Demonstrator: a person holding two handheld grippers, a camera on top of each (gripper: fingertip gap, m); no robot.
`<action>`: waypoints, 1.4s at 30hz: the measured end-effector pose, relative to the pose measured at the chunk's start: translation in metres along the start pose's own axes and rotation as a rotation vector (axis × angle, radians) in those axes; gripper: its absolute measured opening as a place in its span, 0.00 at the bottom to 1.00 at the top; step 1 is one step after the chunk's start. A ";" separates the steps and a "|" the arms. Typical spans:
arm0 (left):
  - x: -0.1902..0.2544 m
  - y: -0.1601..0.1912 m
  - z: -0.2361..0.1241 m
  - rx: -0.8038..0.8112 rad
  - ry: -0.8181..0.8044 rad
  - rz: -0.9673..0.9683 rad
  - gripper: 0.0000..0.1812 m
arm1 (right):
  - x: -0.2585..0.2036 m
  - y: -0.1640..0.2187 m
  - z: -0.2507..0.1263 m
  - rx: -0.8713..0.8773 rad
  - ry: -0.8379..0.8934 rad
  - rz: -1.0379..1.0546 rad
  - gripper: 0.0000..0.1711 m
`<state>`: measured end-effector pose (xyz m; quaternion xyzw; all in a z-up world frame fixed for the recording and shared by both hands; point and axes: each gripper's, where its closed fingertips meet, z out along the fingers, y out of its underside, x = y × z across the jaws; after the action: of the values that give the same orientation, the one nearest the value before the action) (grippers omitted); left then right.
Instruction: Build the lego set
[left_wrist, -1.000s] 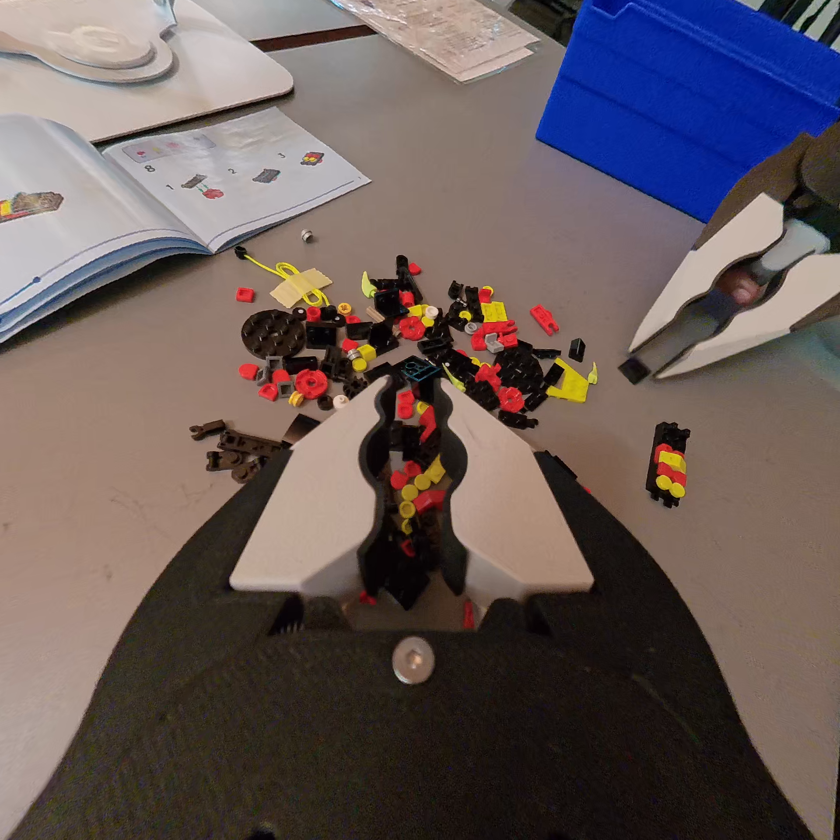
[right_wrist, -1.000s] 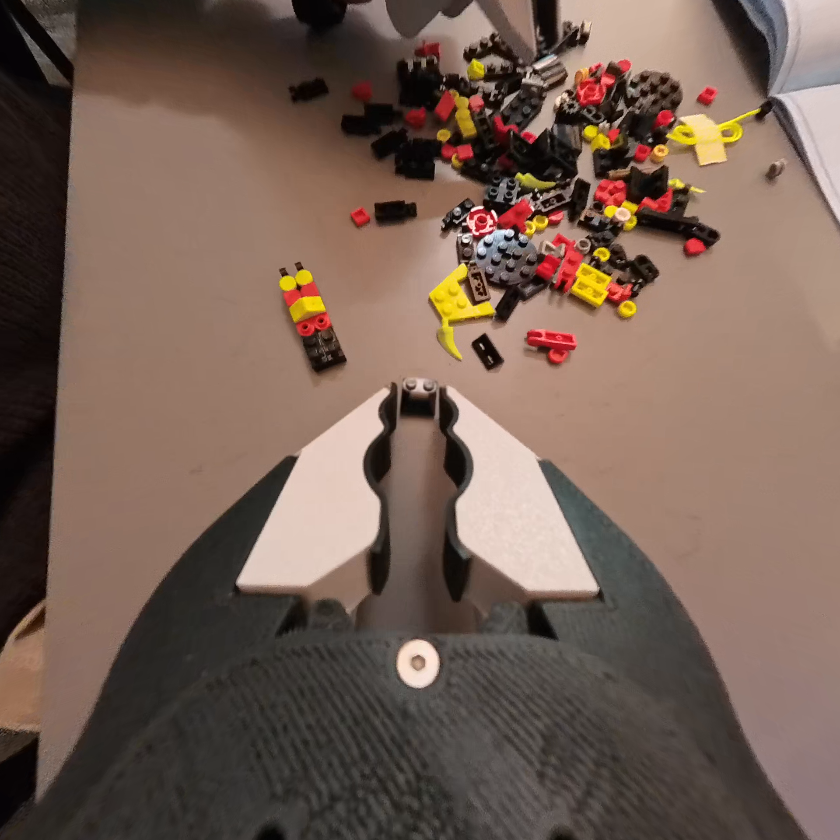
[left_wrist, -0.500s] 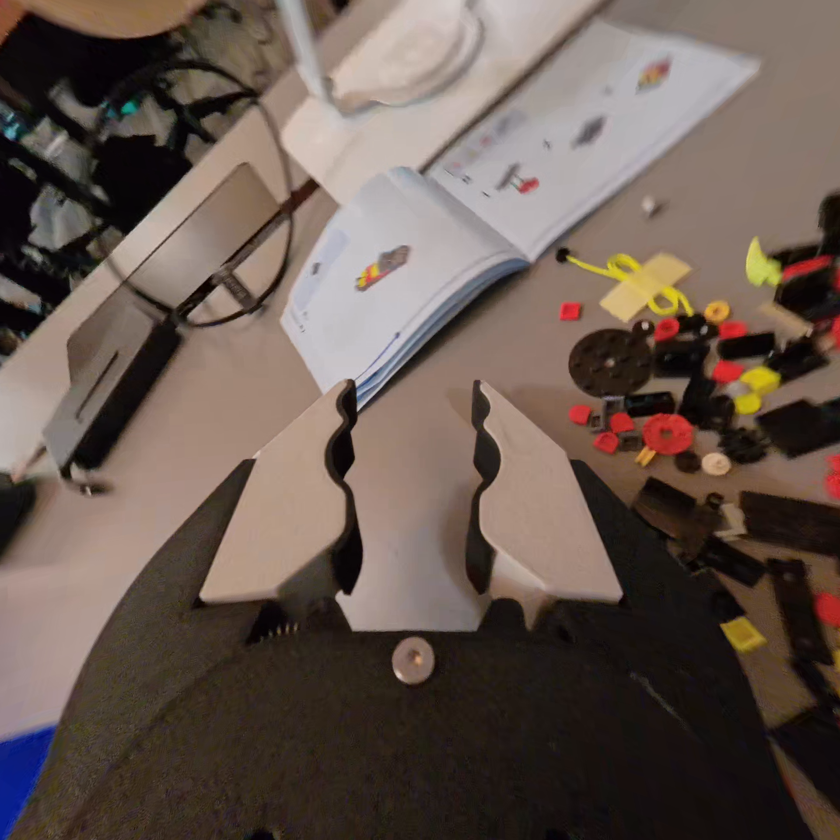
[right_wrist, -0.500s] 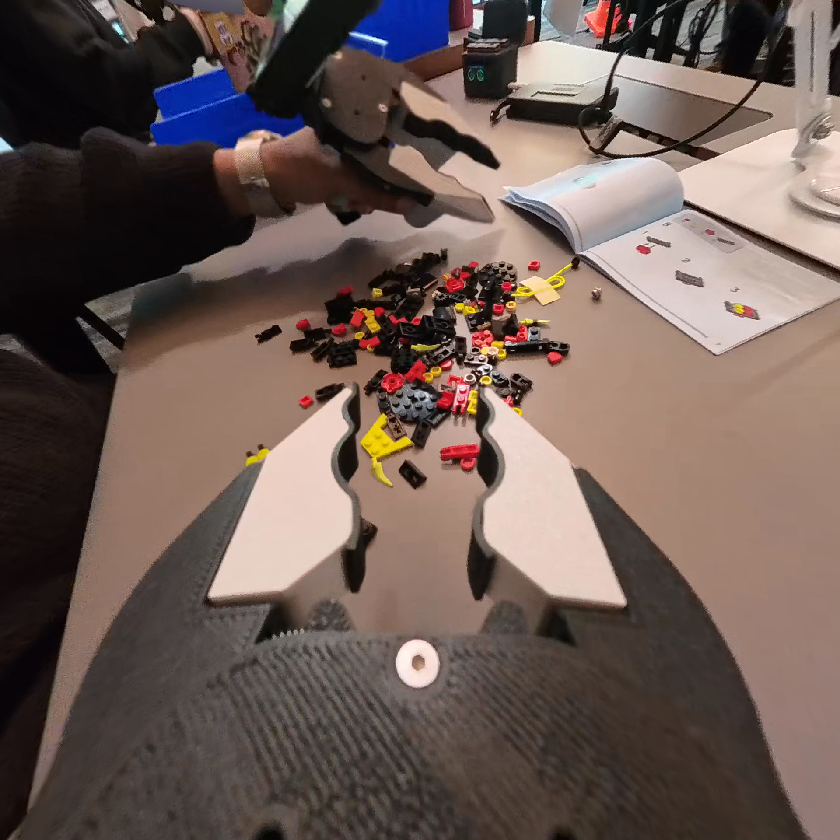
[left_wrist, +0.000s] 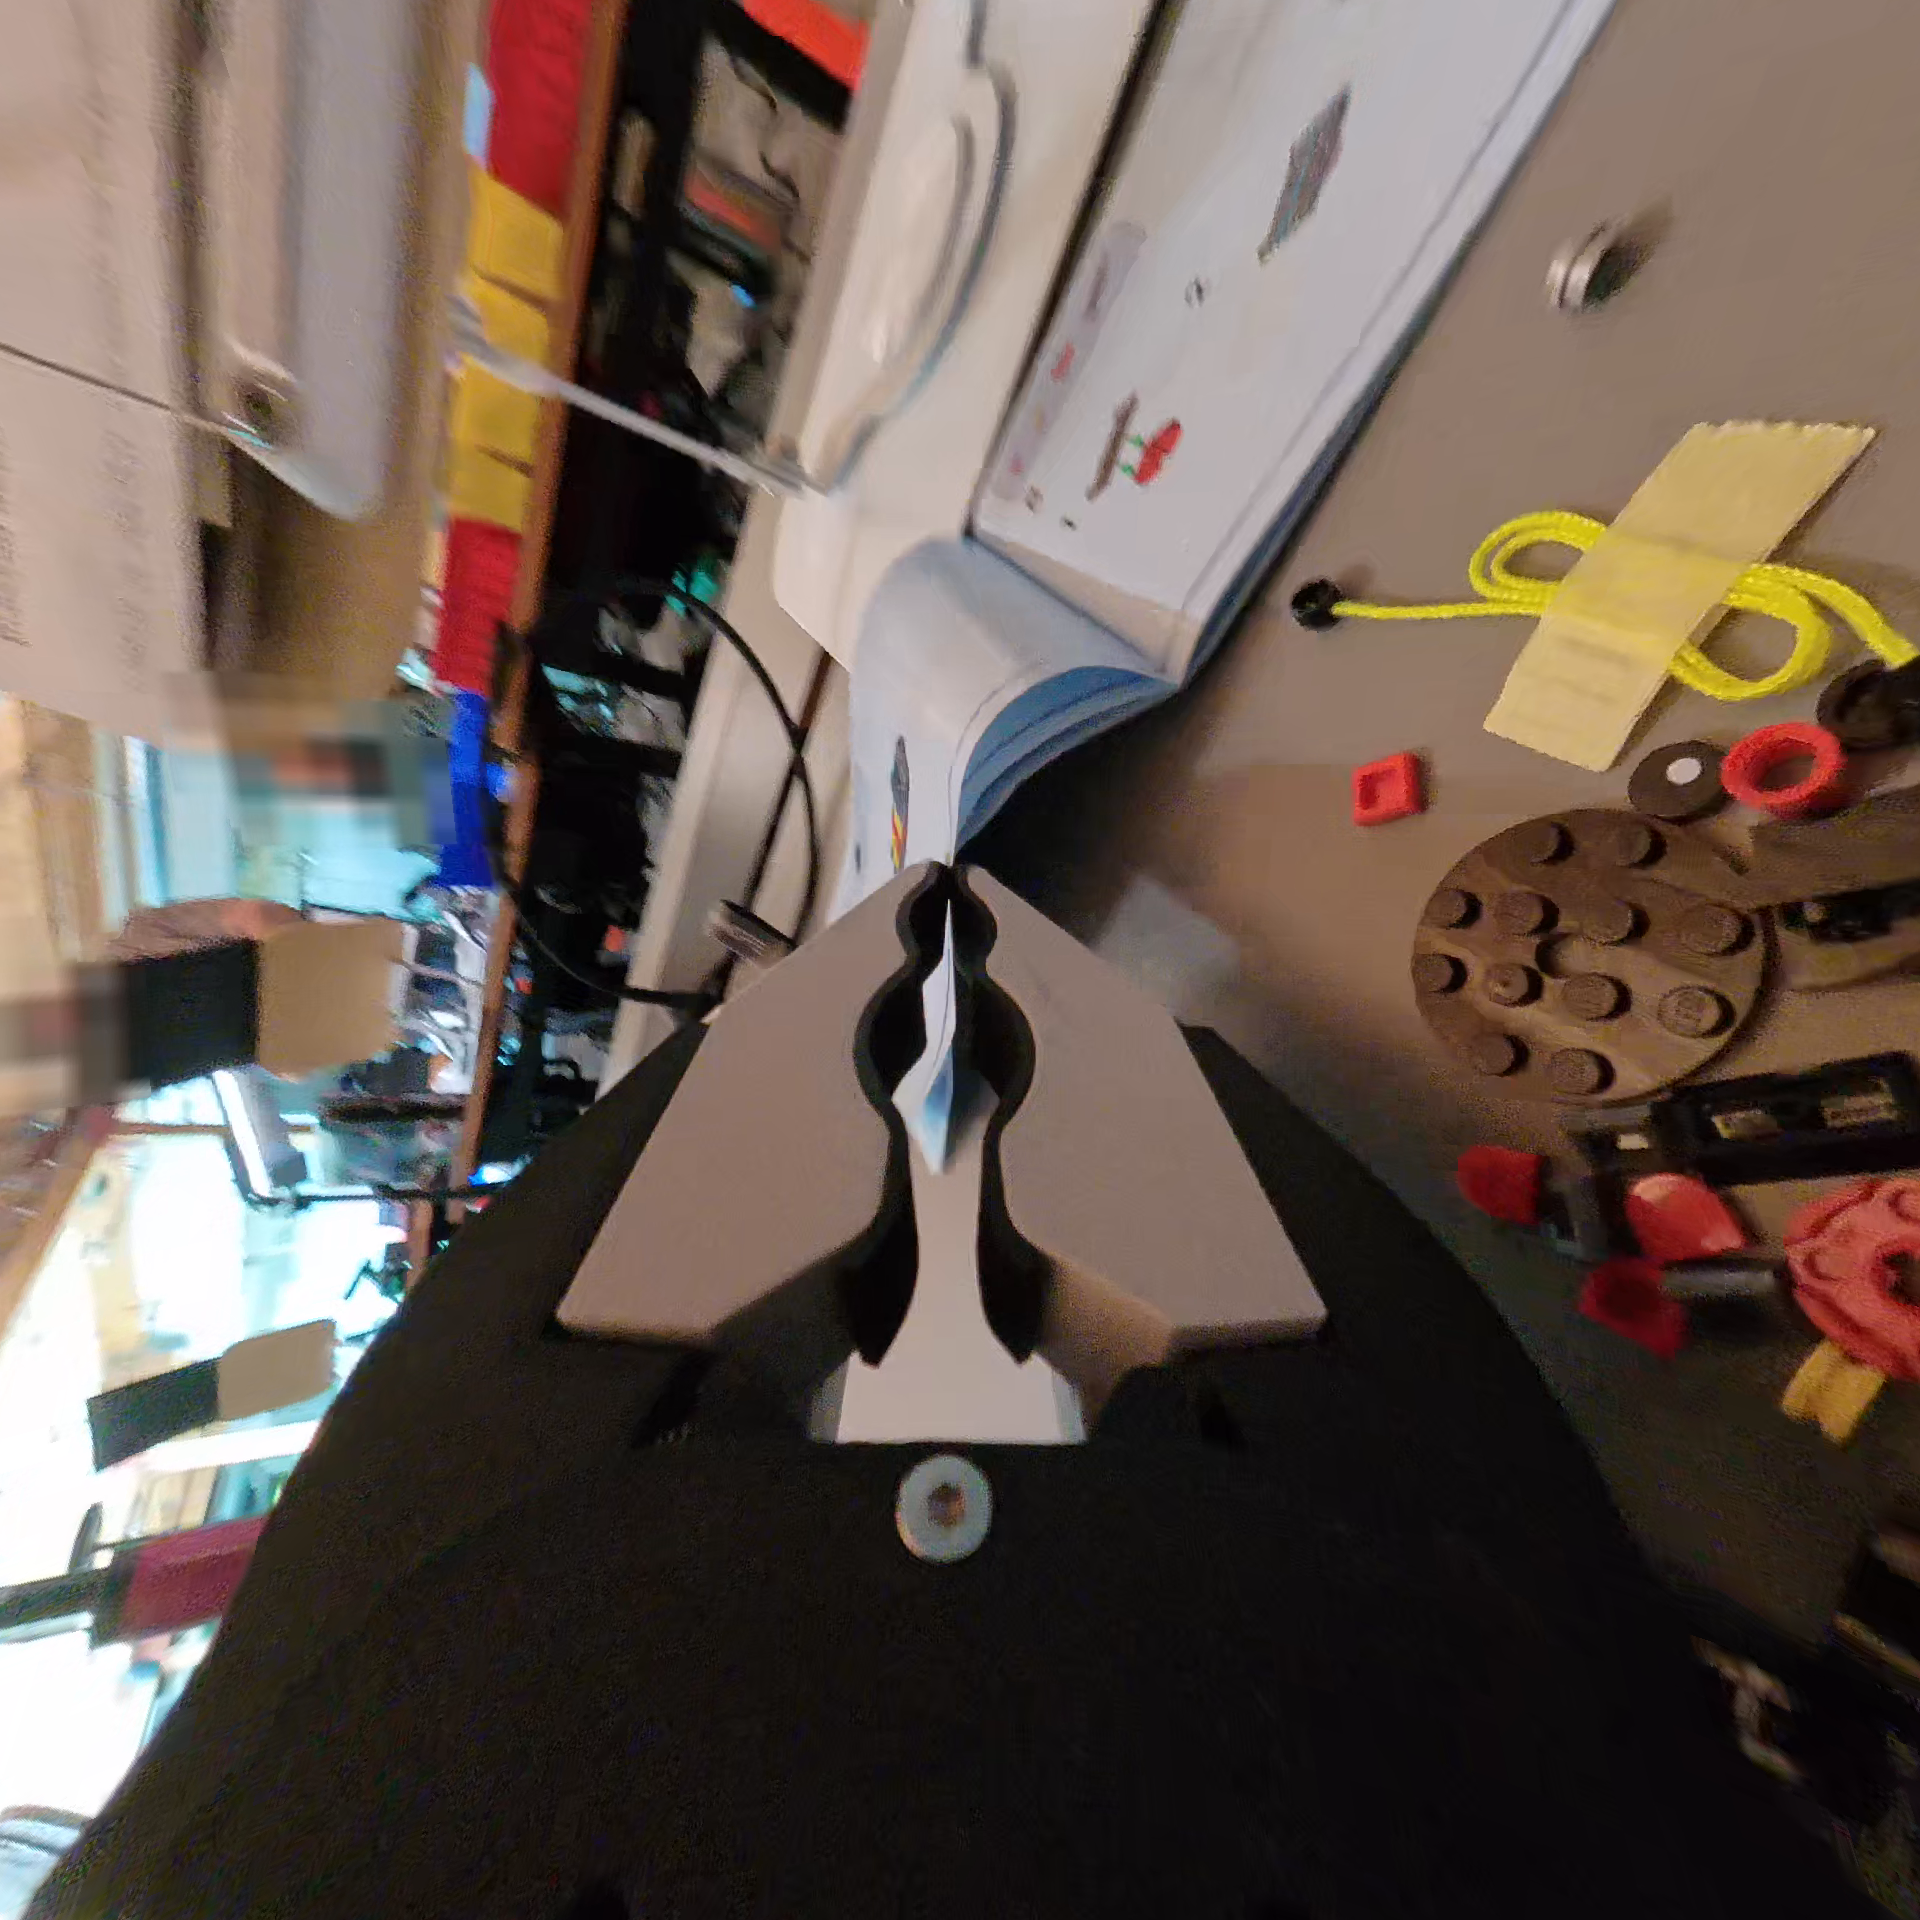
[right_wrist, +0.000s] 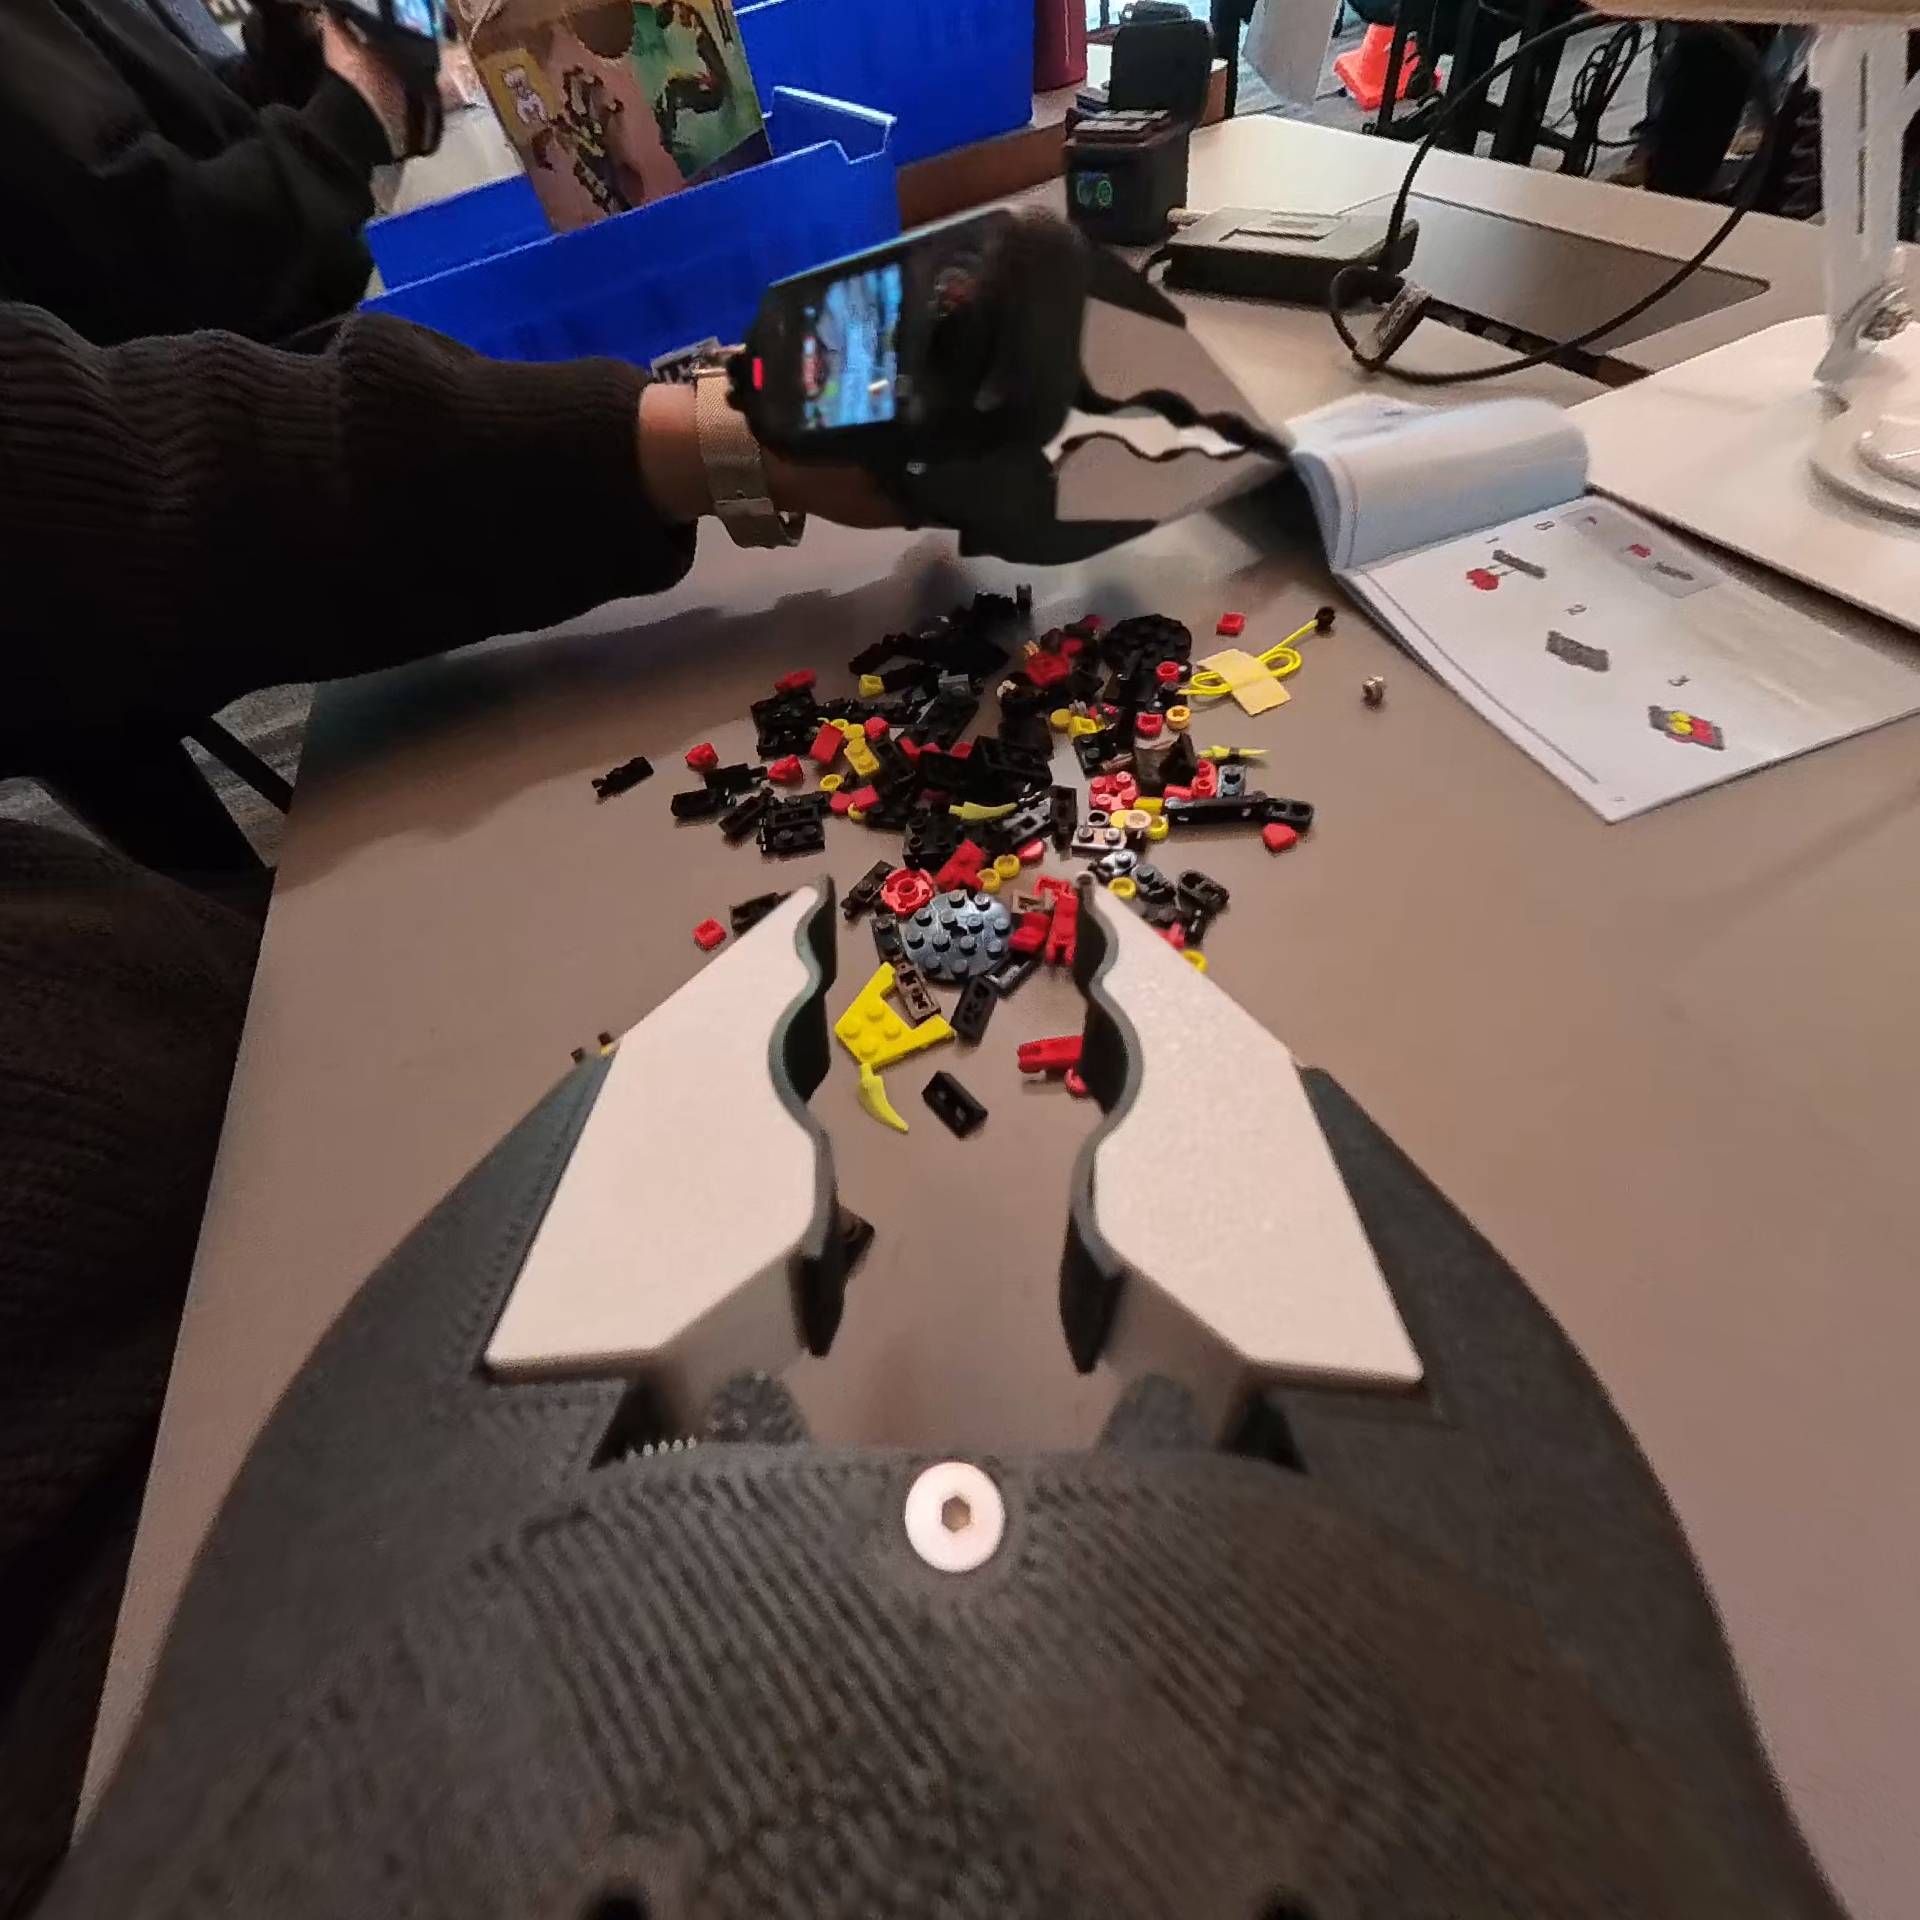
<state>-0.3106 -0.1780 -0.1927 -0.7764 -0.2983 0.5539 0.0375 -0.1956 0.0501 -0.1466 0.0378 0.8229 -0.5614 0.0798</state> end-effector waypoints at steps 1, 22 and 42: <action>-0.007 -0.006 -0.005 0.032 -0.022 -0.009 0.00 | 0.001 -0.001 0.000 0.004 0.005 0.002 0.26; -0.102 -0.188 -0.201 0.803 0.115 -0.657 0.00 | 0.043 -0.075 -0.014 0.509 -0.075 0.685 0.56; -0.061 -0.095 -0.097 0.368 0.454 -0.894 0.05 | 0.064 -0.122 -0.016 0.159 -0.050 0.275 0.00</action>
<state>-0.2775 -0.1042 -0.0675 -0.6544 -0.4823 0.3452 0.4690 -0.2782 0.0187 -0.0397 0.1425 0.7607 -0.6091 0.1732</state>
